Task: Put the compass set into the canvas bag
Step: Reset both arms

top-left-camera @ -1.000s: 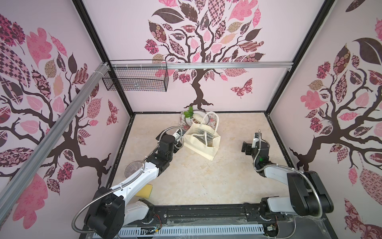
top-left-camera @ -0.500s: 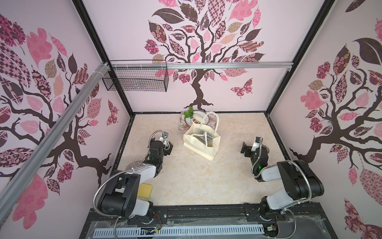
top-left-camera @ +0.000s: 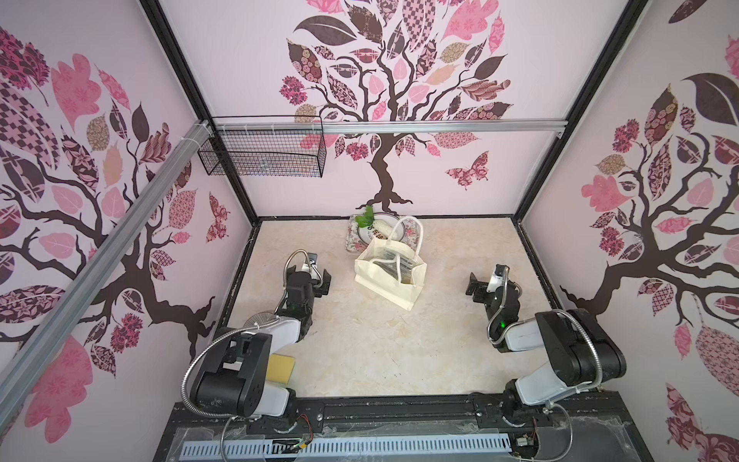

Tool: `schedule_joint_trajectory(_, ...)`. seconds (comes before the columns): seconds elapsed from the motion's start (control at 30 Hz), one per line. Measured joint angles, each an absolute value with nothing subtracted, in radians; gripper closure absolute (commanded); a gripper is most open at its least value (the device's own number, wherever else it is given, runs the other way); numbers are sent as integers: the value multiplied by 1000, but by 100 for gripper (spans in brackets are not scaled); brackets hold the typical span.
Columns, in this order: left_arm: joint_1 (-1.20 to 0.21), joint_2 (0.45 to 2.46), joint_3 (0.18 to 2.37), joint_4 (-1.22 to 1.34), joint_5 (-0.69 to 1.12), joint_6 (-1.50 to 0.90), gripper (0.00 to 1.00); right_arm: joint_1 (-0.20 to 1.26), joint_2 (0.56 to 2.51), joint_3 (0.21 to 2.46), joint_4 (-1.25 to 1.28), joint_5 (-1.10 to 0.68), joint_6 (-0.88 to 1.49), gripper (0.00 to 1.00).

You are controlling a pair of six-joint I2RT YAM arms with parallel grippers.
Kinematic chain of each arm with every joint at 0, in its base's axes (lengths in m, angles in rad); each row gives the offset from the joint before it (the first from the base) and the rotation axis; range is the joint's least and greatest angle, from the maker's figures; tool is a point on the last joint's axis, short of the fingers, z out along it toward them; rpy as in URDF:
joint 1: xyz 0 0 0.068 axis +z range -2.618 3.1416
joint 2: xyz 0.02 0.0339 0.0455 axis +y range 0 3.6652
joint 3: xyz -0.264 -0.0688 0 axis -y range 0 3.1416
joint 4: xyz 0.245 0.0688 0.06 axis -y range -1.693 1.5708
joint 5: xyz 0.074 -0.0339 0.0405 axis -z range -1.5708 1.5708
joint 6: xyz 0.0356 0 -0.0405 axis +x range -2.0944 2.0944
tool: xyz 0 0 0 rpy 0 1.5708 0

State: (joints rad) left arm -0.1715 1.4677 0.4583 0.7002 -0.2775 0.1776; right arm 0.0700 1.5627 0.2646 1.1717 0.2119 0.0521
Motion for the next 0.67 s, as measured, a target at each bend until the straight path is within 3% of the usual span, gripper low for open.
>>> schedule_joint_trajectory(0.13, -120, 1490, 390, 764, -274, 119, 3, 70, 1563, 265, 1172, 212, 52, 0)
schedule_joint_trajectory(0.3, -59, 1588, 263, 1031, -238, 73, 3, 70, 1563, 265, 1172, 212, 52, 0)
schedule_joint_trajectory(0.67, -62, 1606, 263, 1103, -219, 50, 3, 70, 1563, 265, 1172, 212, 52, 0)
